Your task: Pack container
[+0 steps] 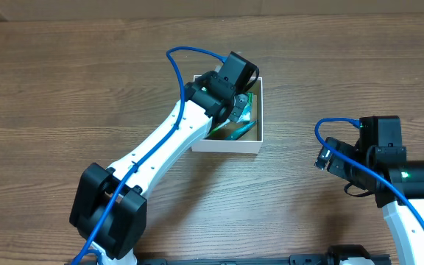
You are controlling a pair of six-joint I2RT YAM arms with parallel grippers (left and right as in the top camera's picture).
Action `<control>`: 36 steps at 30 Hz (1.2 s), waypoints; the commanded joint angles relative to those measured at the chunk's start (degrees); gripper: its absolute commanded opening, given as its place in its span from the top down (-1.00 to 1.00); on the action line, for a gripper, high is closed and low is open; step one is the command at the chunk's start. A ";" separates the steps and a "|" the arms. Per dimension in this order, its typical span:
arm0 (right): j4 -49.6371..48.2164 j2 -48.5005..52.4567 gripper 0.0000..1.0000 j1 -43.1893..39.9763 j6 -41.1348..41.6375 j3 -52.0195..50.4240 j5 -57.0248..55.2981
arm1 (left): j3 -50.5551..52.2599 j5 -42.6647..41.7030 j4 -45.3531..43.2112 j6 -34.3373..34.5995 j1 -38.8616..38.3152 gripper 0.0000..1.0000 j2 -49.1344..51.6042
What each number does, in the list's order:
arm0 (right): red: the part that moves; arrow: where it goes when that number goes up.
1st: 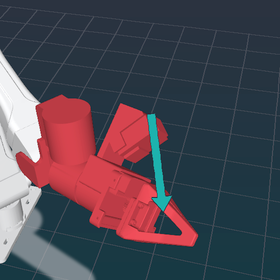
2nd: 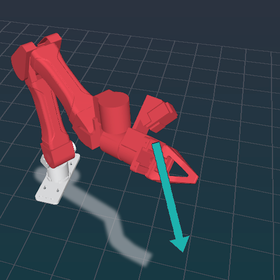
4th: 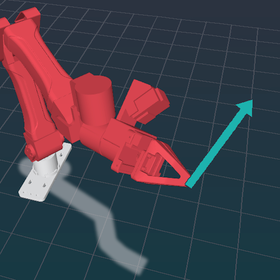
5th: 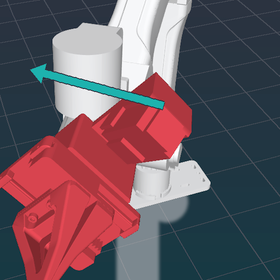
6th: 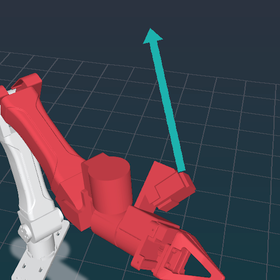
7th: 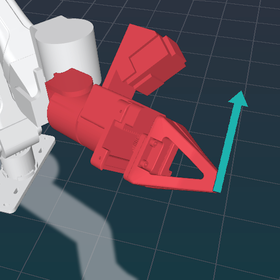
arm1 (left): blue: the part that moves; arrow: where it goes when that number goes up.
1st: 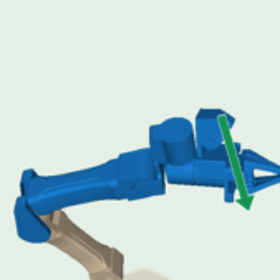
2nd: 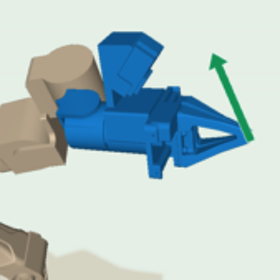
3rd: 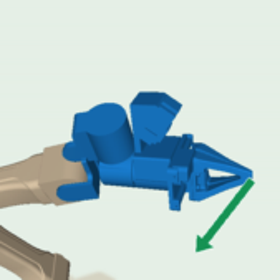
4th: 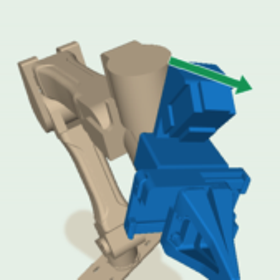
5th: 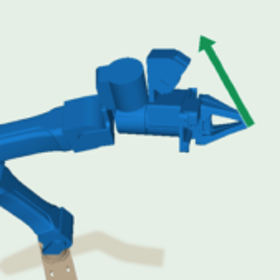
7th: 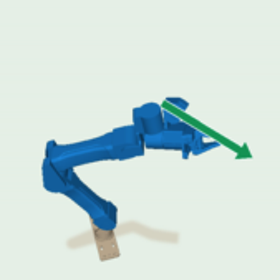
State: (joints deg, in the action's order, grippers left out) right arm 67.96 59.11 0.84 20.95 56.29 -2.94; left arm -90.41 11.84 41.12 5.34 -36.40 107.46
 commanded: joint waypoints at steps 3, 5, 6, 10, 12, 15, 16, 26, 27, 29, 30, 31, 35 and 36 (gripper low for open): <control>-0.31 -0.09 -1.00 -0.17 -0.17 -0.11 0.11 | -0.61 0.13 1.44 -1.95 -0.39 -0.08 0.33; -0.20 -0.09 -1.00 -0.17 -0.17 -0.11 0.11 | -0.61 0.20 2.03 -2.03 -0.37 -0.40 0.33; -0.22 -0.09 -1.00 -0.17 -0.17 -0.11 0.09 | -0.61 0.17 2.16 -2.23 -0.39 -0.39 0.31; -0.48 -0.09 -1.00 -0.17 -0.17 -0.11 0.09 | -1.11 0.48 3.17 -2.80 -0.37 -0.12 -2.84; -1.86 -0.11 -0.98 -0.17 -0.15 -0.09 0.13 | -1.84 2.64 3.91 0.04 -0.35 -0.08 -6.23; -8.79 0.00 -0.94 -0.17 -3.80 0.00 6.36 | -1.90 9.44 4.13 10.12 1.16 -0.31 -13.57; -10.95 0.22 -0.94 -0.15 -4.28 0.35 8.33 | -1.90 10.58 4.61 13.05 2.21 -0.41 -15.21; -23.32 16.90 -1.00 -0.17 -10.93 9.60 5.99 | -1.57 2.93 12.46 24.50 25.16 -1.00 -17.57; -25.51 17.59 -1.00 -0.17 -10.95 9.60 5.99 | -1.57 2.93 12.68 24.50 26.36 -1.00 -17.55; -28.04 18.32 -1.00 -0.28 -11.02 9.60 4.57 | -1.57 2.93 12.63 24.48 28.39 -0.99 -17.55; -28.61 18.29 -1.00 -0.26 -11.56 9.60 4.50 | -1.57 2.99 12.59 24.44 29.31 -1.00 -17.55; -28.26 18.05 -1.00 -0.26 -12.70 9.75 5.25 | -1.57 3.28 12.68 24.15 29.97 -1.00 -17.55; -23.82 14.01 -1.00 -0.17 -13.49 9.77 7.02 | -1.57 1.77 17.66 26.01 32.48 -1.00 -20.13; -22.71 11.65 -1.00 -0.17 -13.18 9.68 6.51 | -1.57 1.62 18.51 25.94 32.46 -1.00 -21.66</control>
State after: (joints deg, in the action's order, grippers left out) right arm 43.64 76.84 0.82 8.75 64.34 3.31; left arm -92.20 15.20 57.56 28.88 -4.99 89.97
